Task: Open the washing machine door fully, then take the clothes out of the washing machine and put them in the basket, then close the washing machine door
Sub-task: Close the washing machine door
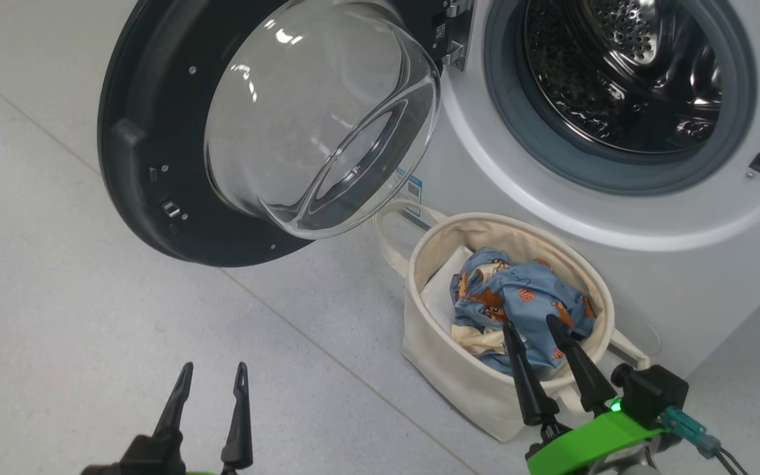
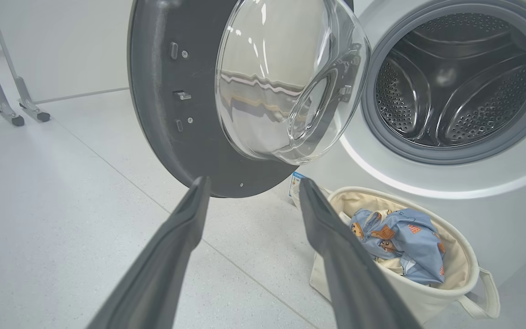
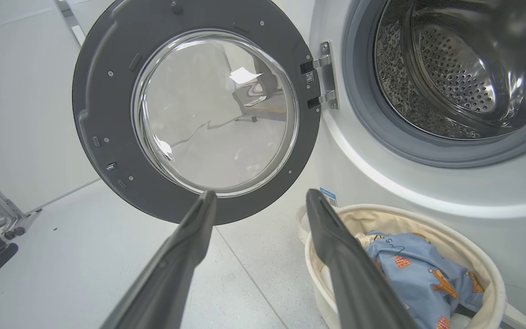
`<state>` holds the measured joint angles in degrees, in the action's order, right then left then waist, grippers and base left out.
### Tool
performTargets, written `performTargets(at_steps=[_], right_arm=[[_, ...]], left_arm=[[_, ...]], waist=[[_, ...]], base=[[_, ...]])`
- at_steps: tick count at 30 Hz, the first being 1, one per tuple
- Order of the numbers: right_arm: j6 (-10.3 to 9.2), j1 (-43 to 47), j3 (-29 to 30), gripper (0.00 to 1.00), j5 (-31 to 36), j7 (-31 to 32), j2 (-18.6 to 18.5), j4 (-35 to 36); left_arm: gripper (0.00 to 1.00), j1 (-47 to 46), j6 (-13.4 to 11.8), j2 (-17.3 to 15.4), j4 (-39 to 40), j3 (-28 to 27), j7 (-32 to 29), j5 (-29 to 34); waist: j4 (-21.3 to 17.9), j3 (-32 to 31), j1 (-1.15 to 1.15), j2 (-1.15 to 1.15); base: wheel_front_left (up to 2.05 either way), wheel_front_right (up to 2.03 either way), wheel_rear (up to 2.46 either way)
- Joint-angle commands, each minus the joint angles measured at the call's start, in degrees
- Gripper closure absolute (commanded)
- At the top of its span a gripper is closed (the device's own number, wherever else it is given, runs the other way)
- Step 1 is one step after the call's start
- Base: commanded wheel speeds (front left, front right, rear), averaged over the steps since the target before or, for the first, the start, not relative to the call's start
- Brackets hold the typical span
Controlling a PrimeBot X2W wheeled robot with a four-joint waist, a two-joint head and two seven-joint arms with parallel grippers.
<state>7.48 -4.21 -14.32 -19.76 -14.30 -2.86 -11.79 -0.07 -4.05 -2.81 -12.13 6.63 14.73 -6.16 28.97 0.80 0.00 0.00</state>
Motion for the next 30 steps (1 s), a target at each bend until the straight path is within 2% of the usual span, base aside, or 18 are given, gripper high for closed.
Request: performTargets(at_steps=[1, 23, 26, 27, 30], right_arm=[[0.01, -1.45, -1.54, 0.0, -0.17, -0.7, -0.01, 1.7], [0.01, -1.39, -1.84, 0.0, -0.09, -0.7, -0.01, 1.41], [0.01, -1.45, -1.81, 0.0, -0.05, -0.7, -0.01, 1.54], [0.01, -1.48, -1.78, 0.0, -0.03, -0.7, -0.01, 1.54], [0.01, -1.51, -1.67, 0.0, 0.0, -0.7, -0.01, 1.5]], left_arm=[[0.0, -1.43, -0.34, -0.07, 2.44, -1.82, 0.27, -0.07], [0.0, -1.59, -0.46, -0.07, 3.36, -2.53, 0.27, -0.08], [0.0, -1.4, 0.46, -0.07, 4.43, -2.6, 0.27, -1.34], [1.0, -1.39, 0.84, -0.07, 5.0, -2.68, 0.27, -1.59], [1.0, -1.51, 1.75, -0.07, 7.63, -4.31, 0.27, -2.48]], waist=[[0.1, 0.34, 0.0, 0.0], [-0.31, 0.57, 0.0, 0.0], [-0.48, 0.87, 0.0, 0.0], [-0.49, 0.97, 0.0, 0.0], [-0.47, 1.28, 0.0, 0.0]], base=[[0.0, 0.0, 0.0], [0.0, 0.0, 0.0], [0.0, 0.0, 0.0], [0.0, 0.0, 0.0], [0.0, 0.0, 0.0]])
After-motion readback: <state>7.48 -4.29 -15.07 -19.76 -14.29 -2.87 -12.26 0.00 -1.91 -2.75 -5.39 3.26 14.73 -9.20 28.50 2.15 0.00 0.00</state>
